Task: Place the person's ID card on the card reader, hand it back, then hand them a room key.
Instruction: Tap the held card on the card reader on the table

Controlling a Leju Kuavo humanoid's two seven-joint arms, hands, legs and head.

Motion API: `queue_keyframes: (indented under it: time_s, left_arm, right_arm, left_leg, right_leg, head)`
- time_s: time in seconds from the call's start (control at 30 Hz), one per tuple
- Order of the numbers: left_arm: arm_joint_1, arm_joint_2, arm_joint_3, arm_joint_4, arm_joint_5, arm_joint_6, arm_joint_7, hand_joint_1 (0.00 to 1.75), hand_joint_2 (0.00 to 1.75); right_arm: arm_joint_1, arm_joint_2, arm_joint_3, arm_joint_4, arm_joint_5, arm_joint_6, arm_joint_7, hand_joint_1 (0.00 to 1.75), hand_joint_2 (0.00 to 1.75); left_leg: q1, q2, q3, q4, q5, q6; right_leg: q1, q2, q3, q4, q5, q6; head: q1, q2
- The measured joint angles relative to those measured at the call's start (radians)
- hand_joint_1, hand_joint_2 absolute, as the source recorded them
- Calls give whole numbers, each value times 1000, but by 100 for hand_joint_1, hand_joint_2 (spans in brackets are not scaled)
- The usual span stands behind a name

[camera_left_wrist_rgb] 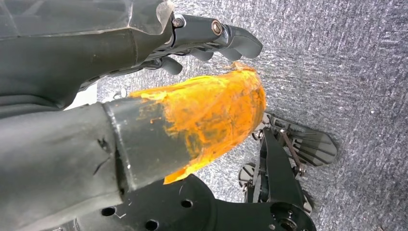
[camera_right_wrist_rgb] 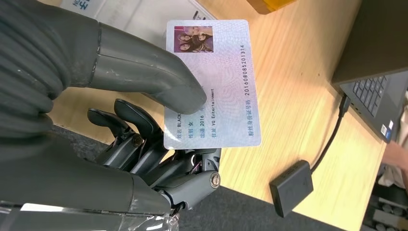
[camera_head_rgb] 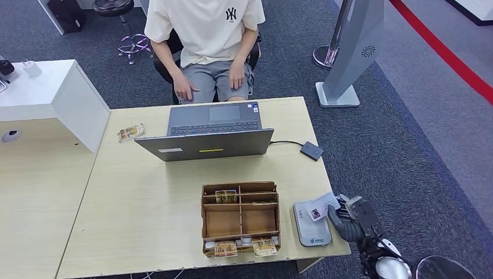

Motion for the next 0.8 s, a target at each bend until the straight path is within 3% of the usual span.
queue_keyframes:
  time_s: [0.33, 0.8]
  left_arm:
    - [0, 1, 0, 0, 1, -1, 0, 0, 0]
    - [1, 2, 0, 0, 3, -1, -2, 0, 0]
  right_arm:
    - [-21, -34, 0, 43, -24, 50, -1, 175, 175]
    - [-38, -85, 30, 59, 36, 39, 15, 175, 175]
  left_leg:
    - [0, 0, 0, 0, 0, 0]
    - [0, 0, 0, 0, 0, 0]
  right_leg:
    - [0, 0, 0, 0, 0, 0]
    - [0, 0, 0, 0, 0, 0]
  head:
    - [0, 0]
    - [0, 0]
